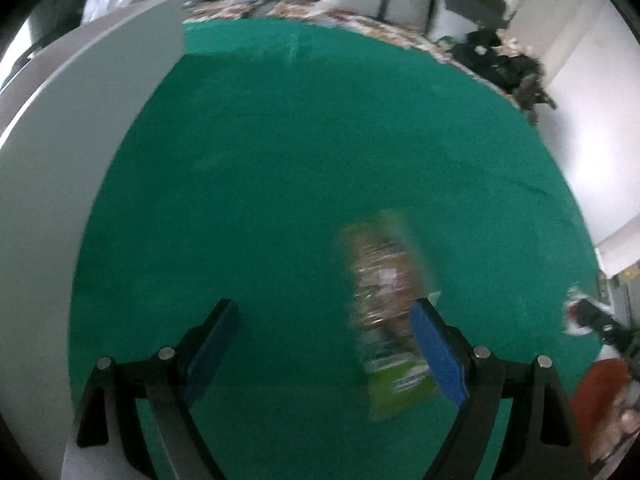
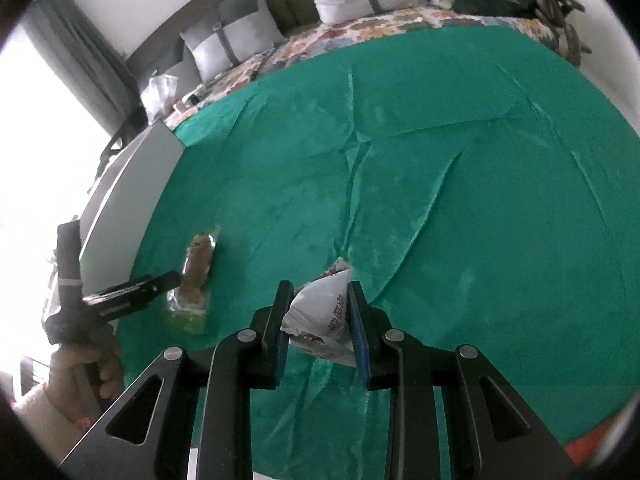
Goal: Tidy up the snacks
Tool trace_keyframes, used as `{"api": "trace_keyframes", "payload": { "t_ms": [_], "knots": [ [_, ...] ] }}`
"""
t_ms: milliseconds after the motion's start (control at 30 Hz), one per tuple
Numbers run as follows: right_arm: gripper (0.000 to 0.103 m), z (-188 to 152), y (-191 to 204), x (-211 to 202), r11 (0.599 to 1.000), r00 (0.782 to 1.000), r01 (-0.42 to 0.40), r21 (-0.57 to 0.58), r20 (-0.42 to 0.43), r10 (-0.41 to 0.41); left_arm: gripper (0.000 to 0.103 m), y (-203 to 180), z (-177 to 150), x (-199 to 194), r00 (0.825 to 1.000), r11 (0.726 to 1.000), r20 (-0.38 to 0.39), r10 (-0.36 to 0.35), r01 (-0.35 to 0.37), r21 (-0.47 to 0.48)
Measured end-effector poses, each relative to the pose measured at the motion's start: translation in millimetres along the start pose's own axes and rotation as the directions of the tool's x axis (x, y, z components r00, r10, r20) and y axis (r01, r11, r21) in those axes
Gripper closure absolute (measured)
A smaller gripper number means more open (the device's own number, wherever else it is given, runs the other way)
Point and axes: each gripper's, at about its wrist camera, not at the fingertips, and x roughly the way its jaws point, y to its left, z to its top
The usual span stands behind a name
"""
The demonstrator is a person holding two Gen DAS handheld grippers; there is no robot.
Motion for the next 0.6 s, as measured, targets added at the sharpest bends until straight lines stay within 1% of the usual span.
{"api": "trace_keyframes", "payload": {
  "t_ms": [67,133,167,200,233,267,300,333,433,500,600],
  "knots": [
    [0.075,-0.7,-1.6,0.8,1.0,1.0,-0.003,0.007,-0.001,0.003,0.016,-16.6,3.1,5.0,1.0,0.998,-0.005,0.004,-0.004,0.058],
    [0.075,-0.8,-2.5,1.7,1.0,1.0,-0.007,0.008,-0.002,0.007,0.017,-30.6,5.4,19.2,0.998,0.992,-0.04,0.051,-0.046,0.118],
    [0.075,-0.8,-2.2,1.3,1.0,1.0,-0.006,0.005,-0.001,0.006,0.027,-32.7,5.4,23.8,0.996,0.99,-0.053,0.068,-0.061,0.127],
    [0.075,-0.4,-2.2,1.0,1.0,1.0,-0.006,0.003,0.0,0.006,0.048,-37.3,3.4,26.8,0.994,0.984,-0.028,0.102,-0.096,0.148],
    [0.075,0.2,-1.7,0.0,1.0,1.0,-0.004,-0.001,0.003,0.004,0.05,-41.7,0.4,28.3,0.992,0.978,-0.003,0.126,-0.124,0.168],
    [0.075,0.8,-1.8,-0.7,1.0,1.0,-0.002,-0.005,0.006,0.002,0.054,-43.6,-2.1,31.3,0.992,0.976,0.004,0.128,-0.127,0.178],
    [0.075,0.7,-1.9,-2.2,1.0,1.0,0.002,-0.008,0.012,-0.002,0.061,-43.4,-3.3,32.0,0.993,0.976,0.006,0.12,-0.119,0.18],
    [0.075,0.6,-1.5,-3.0,1.0,1.0,0.006,-0.008,0.016,-0.006,0.062,-42.3,-3.9,31.7,0.994,0.978,0.009,0.109,-0.109,0.178],
    [0.075,1.9,-2.1,-6.8,1.0,1.0,0.008,0.003,0.025,-0.009,0.063,-28.7,-4.6,20.7,0.999,0.99,0.018,0.05,-0.052,0.129],
    [0.075,2.3,-0.1,-9.3,1.0,1.0,0.001,0.006,0.03,-0.001,0.063,-15.8,-4.6,5.6,0.999,0.996,0.034,0.008,-0.011,0.089],
    [0.075,6.5,9.3,-11.8,1.0,0.999,-0.026,0.009,0.028,0.026,0.063,8.2,1.4,-36.5,0.994,0.997,0.078,-0.077,0.078,-0.009]
  ]
}}
